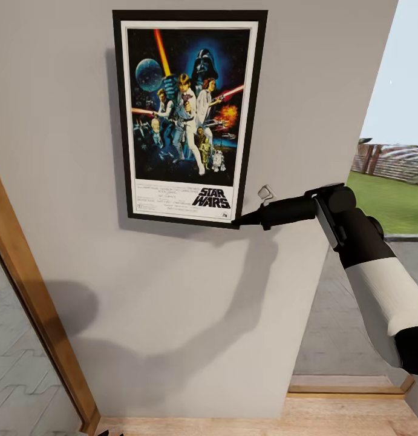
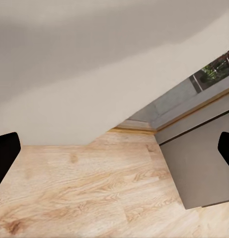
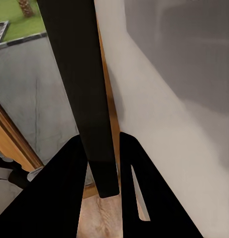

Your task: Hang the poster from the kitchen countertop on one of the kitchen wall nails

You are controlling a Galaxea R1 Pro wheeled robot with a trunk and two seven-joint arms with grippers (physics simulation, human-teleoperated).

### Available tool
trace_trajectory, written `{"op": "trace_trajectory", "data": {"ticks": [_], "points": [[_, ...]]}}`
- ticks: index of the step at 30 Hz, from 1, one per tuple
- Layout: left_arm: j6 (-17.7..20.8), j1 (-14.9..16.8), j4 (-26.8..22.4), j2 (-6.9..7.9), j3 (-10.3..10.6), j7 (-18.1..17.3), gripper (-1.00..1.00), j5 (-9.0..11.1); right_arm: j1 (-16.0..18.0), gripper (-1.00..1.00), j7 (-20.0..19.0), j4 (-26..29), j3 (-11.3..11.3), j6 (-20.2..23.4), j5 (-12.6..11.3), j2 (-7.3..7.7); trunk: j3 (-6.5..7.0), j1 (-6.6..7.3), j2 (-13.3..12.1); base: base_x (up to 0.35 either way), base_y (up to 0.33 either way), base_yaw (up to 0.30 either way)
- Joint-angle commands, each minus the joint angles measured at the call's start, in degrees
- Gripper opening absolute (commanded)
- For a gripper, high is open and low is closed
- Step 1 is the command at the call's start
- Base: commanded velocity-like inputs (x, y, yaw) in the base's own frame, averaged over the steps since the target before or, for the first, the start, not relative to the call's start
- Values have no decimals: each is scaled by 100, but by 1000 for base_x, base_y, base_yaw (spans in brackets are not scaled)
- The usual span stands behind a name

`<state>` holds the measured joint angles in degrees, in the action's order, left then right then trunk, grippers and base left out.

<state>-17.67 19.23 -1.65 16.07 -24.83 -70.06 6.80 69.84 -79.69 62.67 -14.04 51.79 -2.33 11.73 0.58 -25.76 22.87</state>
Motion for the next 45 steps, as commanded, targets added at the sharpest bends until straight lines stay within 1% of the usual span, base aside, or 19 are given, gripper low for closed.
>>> {"op": "trace_trajectory", "data": {"ticks": [1,8,17,37,45], "points": [[-26,2,7,2,48,-13,100,58,3,-100,-3,0,-9,64,-27,5,-3,-2,5,0,0,0],[-25,2,7,3,48,-15,100,58,3,-100,-3,0,-3,64,-29,5,-3,-2,5,11,0,0],[-26,2,7,3,48,-17,100,58,3,-100,-3,6,-2,68,-30,5,-3,-2,5,151,0,0],[-24,2,7,4,48,-16,100,58,3,-100,-3,17,-2,68,-39,5,-3,-2,5,9,0,0],[-26,2,7,10,48,-17,100,58,3,-100,-4,18,-2,68,-39,5,-3,-2,5,122,0,0]]}}
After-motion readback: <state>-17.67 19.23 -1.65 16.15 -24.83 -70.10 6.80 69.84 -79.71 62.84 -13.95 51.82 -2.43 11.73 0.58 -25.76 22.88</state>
